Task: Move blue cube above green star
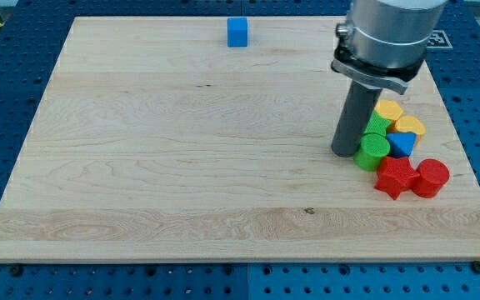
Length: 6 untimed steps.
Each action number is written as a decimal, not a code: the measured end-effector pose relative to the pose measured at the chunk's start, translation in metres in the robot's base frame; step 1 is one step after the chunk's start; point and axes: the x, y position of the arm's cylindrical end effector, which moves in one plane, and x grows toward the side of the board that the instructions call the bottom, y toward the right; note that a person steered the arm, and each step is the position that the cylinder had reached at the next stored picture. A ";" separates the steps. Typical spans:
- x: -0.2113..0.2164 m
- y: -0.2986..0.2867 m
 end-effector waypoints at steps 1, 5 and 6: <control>-0.011 -0.033; -0.120 -0.180; -0.162 -0.199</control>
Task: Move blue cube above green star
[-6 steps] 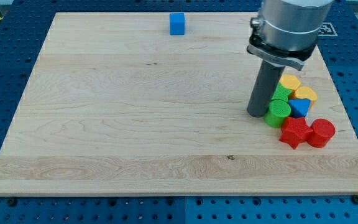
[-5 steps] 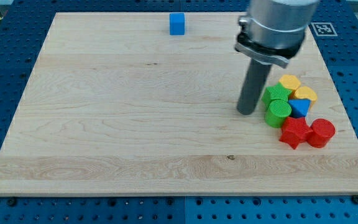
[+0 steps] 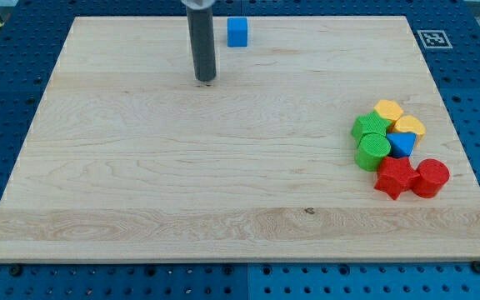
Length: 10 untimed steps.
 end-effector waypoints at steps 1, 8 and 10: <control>-0.051 -0.001; -0.030 0.145; -0.050 0.200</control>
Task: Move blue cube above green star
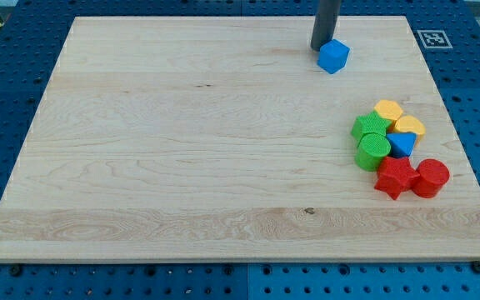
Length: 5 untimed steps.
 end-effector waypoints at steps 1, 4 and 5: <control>0.024 0.013; 0.085 0.056; 0.095 0.042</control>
